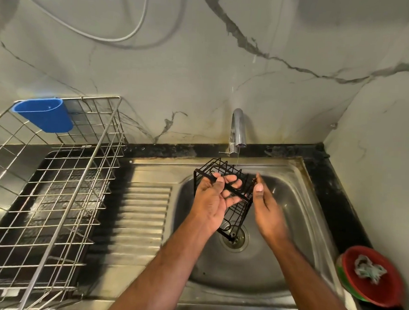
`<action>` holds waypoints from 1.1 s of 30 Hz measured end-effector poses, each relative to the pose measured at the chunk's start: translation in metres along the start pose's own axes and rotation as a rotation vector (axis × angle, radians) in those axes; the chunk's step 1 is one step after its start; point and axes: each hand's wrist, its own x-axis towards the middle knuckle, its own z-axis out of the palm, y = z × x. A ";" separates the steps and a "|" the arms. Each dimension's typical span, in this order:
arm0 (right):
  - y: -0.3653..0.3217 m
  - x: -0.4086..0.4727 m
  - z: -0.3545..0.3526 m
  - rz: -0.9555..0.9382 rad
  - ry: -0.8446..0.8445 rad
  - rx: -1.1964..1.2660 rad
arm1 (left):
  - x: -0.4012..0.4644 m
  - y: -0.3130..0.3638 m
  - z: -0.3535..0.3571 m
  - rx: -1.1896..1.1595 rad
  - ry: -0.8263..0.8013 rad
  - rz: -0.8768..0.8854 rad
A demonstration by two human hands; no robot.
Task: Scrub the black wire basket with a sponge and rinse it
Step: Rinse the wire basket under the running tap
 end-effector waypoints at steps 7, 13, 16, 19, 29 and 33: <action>-0.002 -0.004 -0.002 -0.060 0.040 -0.028 | -0.003 -0.001 0.004 -0.158 -0.040 -0.007; 0.015 0.004 0.007 -0.115 -0.113 -0.029 | -0.002 0.002 0.005 -0.265 -0.048 -0.017; 0.011 0.014 0.010 -0.146 -0.082 -0.141 | -0.006 0.004 0.007 -0.341 -0.045 -0.045; 0.005 0.031 0.009 -0.156 0.021 -0.281 | -0.006 0.004 0.006 -0.348 -0.036 -0.044; -0.004 0.044 0.003 -0.153 0.100 -0.400 | -0.012 0.008 0.012 -0.238 0.011 -0.108; 0.003 0.036 -0.013 -0.139 0.251 -0.549 | -0.007 0.000 0.009 0.242 -0.002 -0.126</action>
